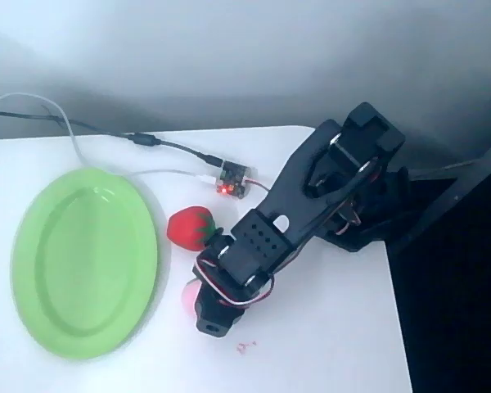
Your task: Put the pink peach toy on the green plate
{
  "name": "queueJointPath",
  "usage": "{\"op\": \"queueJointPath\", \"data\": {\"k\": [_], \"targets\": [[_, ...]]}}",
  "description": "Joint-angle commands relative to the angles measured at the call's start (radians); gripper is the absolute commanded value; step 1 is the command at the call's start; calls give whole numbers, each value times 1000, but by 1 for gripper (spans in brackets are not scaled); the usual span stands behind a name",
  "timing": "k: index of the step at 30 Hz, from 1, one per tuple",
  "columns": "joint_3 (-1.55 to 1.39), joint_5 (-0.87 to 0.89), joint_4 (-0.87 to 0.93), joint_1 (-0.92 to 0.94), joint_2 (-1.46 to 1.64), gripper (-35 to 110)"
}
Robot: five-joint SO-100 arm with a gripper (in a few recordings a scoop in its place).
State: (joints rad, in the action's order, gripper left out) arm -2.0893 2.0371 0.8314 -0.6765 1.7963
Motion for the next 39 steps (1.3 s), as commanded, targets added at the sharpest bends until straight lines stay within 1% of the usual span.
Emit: {"op": "queueJointPath", "data": {"k": [1,3,4,5,6,7,14,17,21,23,26,29,32,33,36,37,39], "targets": [[-18,17,0,-12,-5,34],[-18,18,0,-12,-8,29],[-18,28,0,-12,-9,22],[-21,35,0,-15,-9,8],[-21,35,0,-15,-12,1],[-21,35,0,-15,-12,0],[8,48,0,-14,-6,0],[43,44,2,-14,84,0],[146,-54,5,26,222,0],[181,-124,5,77,268,0],[253,-224,0,190,253,0],[351,-276,0,305,138,0],[499,-321,9,390,-44,0],[577,-342,49,411,-118,0],[853,-453,252,453,-336,0],[910,-466,290,459,-393,0],[965,-469,291,459,-483,0]]}}
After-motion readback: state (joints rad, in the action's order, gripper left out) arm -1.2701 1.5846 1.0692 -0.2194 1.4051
